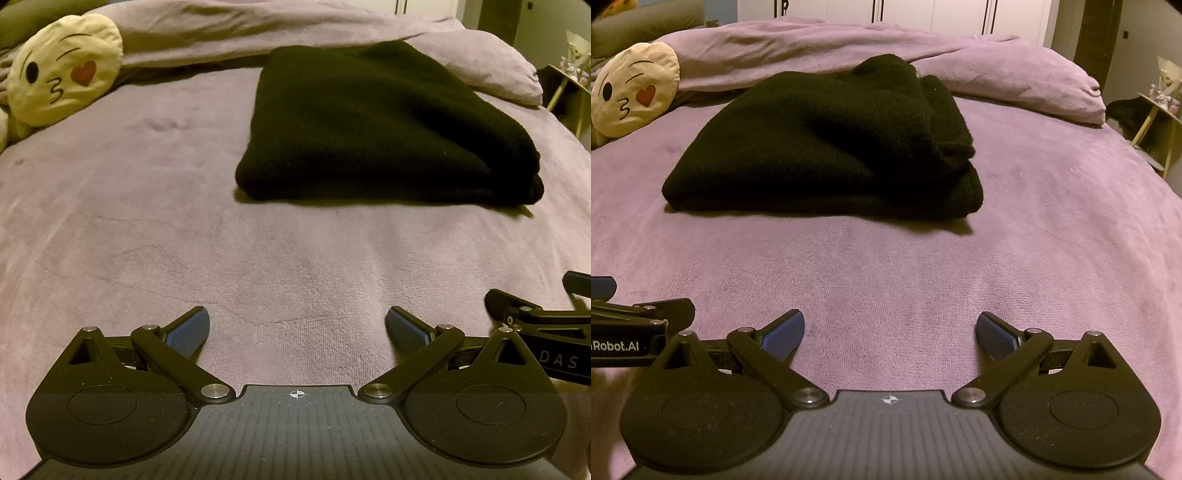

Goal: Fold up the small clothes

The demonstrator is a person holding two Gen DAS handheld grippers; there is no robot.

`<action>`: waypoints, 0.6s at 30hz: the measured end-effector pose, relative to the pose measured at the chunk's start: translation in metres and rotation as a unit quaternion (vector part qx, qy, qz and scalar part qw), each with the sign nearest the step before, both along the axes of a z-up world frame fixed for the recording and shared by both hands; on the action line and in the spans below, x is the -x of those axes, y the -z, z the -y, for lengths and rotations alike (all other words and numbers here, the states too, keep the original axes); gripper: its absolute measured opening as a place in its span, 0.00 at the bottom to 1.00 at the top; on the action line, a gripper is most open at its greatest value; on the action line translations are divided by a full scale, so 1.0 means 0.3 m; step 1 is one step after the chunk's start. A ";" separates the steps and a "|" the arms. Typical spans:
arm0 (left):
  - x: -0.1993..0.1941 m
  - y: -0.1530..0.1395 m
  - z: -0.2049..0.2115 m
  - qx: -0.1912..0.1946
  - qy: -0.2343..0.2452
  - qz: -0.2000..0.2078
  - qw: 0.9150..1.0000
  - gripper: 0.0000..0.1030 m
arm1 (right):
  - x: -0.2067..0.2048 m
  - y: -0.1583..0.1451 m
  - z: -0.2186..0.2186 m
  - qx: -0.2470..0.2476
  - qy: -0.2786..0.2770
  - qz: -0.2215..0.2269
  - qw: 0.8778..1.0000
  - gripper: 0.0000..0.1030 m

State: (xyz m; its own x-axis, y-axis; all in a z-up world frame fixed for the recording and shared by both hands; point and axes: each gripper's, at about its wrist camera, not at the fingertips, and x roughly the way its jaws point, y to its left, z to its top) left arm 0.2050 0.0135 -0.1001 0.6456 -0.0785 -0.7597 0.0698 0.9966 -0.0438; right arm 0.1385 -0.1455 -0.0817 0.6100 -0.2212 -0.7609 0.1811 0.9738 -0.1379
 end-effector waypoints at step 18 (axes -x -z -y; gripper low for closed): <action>-0.002 0.001 0.003 0.001 -0.001 -0.003 1.000 1.00 | 0.001 0.003 0.006 0.000 -0.003 -0.002 1.000 0.96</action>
